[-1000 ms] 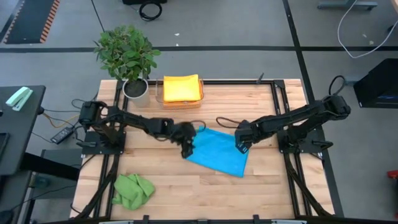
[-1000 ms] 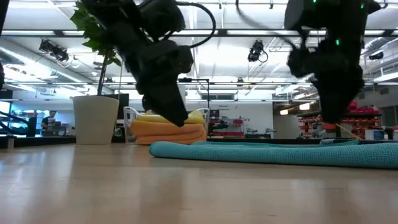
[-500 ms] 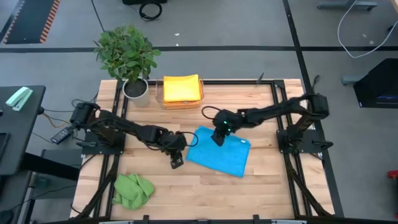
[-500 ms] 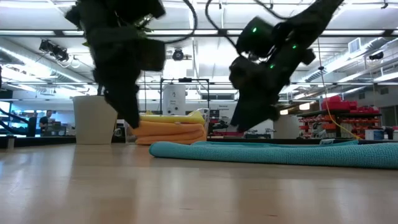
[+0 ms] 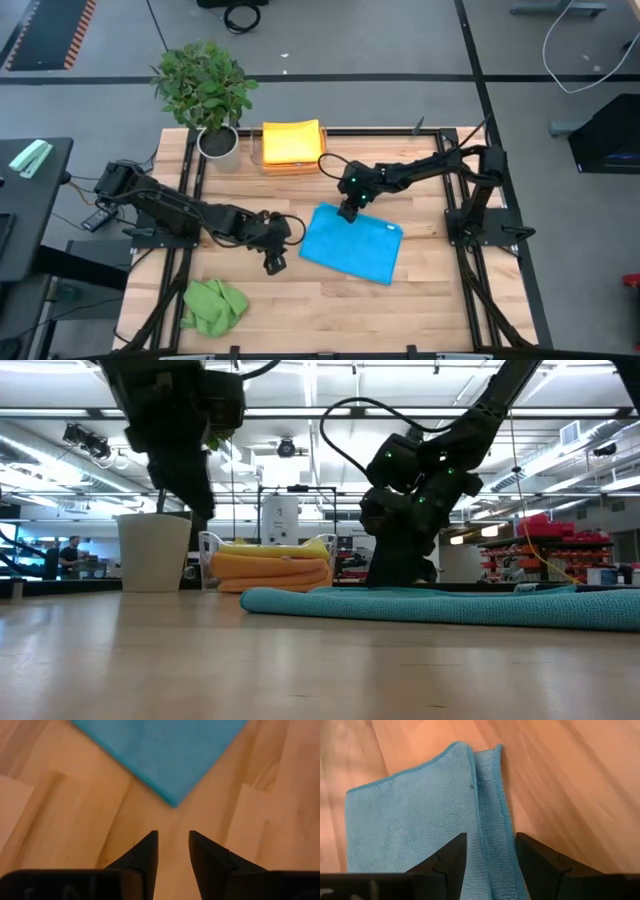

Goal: Fold microfiber towels
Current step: Fold the blue microfiber cloth

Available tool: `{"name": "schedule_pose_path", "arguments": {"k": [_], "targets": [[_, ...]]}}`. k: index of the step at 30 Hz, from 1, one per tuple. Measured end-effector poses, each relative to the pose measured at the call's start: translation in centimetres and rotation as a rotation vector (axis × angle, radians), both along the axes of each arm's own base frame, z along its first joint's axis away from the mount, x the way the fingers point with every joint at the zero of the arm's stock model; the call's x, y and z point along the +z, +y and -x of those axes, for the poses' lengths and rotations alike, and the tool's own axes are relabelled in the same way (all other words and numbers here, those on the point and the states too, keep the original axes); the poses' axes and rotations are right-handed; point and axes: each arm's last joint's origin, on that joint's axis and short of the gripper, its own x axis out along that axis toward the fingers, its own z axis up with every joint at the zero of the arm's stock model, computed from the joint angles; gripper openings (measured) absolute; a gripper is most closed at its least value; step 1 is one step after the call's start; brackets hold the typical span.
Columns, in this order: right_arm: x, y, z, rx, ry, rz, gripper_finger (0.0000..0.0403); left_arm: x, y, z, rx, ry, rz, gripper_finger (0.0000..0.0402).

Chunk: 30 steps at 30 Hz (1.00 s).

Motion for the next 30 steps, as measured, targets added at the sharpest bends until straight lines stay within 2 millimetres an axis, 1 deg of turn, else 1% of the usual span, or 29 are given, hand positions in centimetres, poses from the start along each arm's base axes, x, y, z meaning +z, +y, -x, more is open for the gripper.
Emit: {"name": "schedule_pose_path", "arguments": {"k": [4, 9, 13, 18, 20, 24, 30], "targets": [[-0.1, 0.1, 0.0, 0.002, 0.006, -0.006, 0.017, 0.0, 0.1, -0.1, 0.012, -0.011, 0.001, 0.011], [-0.1, 0.1, 0.0, -0.003, 0.011, 0.0, 0.0143, 0.0, 0.2, -0.1, 0.015, -0.007, -0.007, 0.0112], [0.4, -0.2, -0.2, -0.013, -0.034, 0.025, 0.0127, 0.0, 0.2, -0.1, 0.021, -0.005, -0.007, 0.0113], [1.6, -0.9, -0.9, -0.03, -0.076, 0.038, 0.0131, -0.1, 0.2, 0.0, 0.038, 0.001, 0.002, 0.0109], [1.7, -0.8, -1.0, -0.023, -0.083, 0.031, 0.0136, -0.1, 0.2, 0.0, 0.037, 0.002, 0.002, 0.0108], [1.5, -0.4, -0.9, 0.001, -0.072, 0.005, 0.0144, -0.1, 0.2, 0.0, 0.037, 0.006, 0.001, 0.0107], [0.7, 0.1, -0.3, -0.006, -0.036, -0.018, 0.0146, -0.1, 0.2, 0.0, 0.032, 0.006, -0.003, 0.0107]]}}
